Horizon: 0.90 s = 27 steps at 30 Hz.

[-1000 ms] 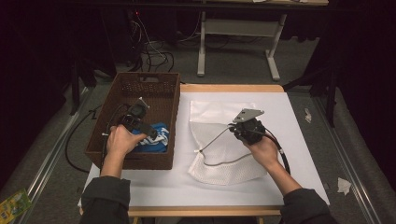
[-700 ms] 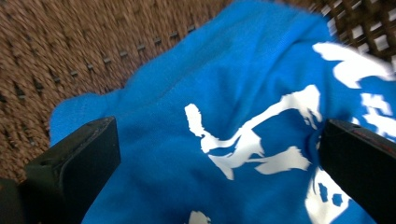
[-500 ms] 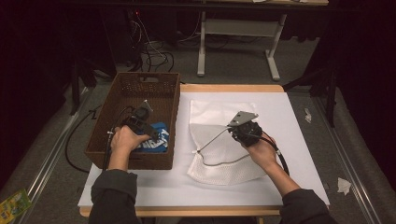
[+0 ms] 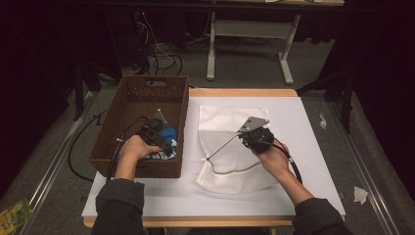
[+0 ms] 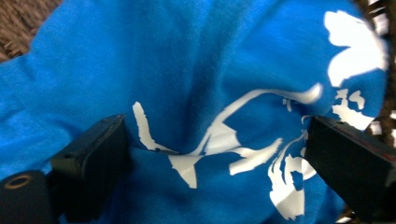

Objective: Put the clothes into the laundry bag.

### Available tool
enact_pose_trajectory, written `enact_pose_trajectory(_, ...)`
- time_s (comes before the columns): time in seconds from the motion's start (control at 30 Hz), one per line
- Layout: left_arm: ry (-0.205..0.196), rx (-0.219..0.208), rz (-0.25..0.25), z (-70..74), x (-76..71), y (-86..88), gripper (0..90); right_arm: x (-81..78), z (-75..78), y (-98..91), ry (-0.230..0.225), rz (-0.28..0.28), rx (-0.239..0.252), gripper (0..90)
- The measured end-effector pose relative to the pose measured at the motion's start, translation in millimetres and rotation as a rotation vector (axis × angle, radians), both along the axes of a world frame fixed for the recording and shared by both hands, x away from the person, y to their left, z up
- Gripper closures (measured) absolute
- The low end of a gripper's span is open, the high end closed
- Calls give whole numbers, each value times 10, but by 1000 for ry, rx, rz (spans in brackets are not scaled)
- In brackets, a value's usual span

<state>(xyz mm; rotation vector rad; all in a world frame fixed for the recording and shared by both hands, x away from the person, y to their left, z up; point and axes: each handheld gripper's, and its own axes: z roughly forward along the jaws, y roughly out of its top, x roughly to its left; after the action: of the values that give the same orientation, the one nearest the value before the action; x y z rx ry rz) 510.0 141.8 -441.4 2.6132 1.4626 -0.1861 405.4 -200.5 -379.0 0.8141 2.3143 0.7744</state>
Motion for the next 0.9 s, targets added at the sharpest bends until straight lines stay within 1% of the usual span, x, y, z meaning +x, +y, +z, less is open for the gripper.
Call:
enact_pose_trajectory(0.03,-6,32,-23,-10,-7,-36,96,5,-4,-1,1,-3,2,891)
enact_pose_trajectory(0.07,-17,53,-39,-14,-13,-67,97,12,-5,-1,-1,1,-4,891)
enact_pose_trajectory(0.1,-14,68,-39,-18,-8,-82,93,13,-9,4,0,0,-5,890)
enact_pose_trajectory(0.17,-14,86,-37,-22,-1,-96,79,6,-13,16,0,-1,-12,891)
enact_pose_trajectory(0.23,-18,92,-42,-19,-5,-100,77,-7,-19,29,-1,0,-15,891)
enact_pose_trajectory(0.27,-21,89,-46,-15,-8,-100,84,-15,-17,32,1,-2,-19,890)
enact_pose_trajectory(0.3,-16,75,-54,1,-13,-103,106,-20,-14,32,2,-3,-19,891)
enact_pose_trajectory(0.33,-20,63,-69,24,-26,-111,170,-19,-9,27,0,-1,-21,891)
enact_pose_trajectory(0.37,-10,31,-91,50,-38,-115,240,-17,-7,20,-5,2,-22,891)
enact_pose_trajectory(0.4,1,2,-111,63,-47,-121,373,-17,-9,19,-3,-5,-20,891)
enact_pose_trajectory(0.43,-5,4,-117,65,-56,-132,456,-9,-12,17,-1,-2,-21,891)
enact_pose_trajectory(0.53,1,-2,-118,75,-52,-125,511,-6,-27,38,5,-8,-21,891)
enact_pose_trajectory(0.57,8,-16,-122,81,-53,-123,543,-16,-28,51,4,-5,-27,891)
enact_pose_trajectory(0.6,5,-14,-123,83,-56,-128,591,-22,-31,59,-4,-1,-28,891)
enact_pose_trajectory(0.63,5,-19,-125,88,-58,-128,613,-25,-30,61,-5,0,-28,891)
enact_pose_trajectory(0.67,10,-24,-126,91,-57,-128,670,-26,-22,57,1,-2,-27,891)
enact_pose_trajectory(0.7,15,-27,-129,95,-54,-126,670,-26,-22,57,1,-2,-27,891)
enact_pose_trajectory(0.8,12,-27,-128,103,-52,-124,696,-15,-17,41,7,-5,-24,891)
enact_pose_trajectory(0.83,0,-20,-135,110,-58,-132,702,-12,-19,39,5,-6,-23,891)
enact_pose_trajectory(0.9,-38,-4,-137,143,-72,-135,712,-10,-19,34,2,-7,-18,892)
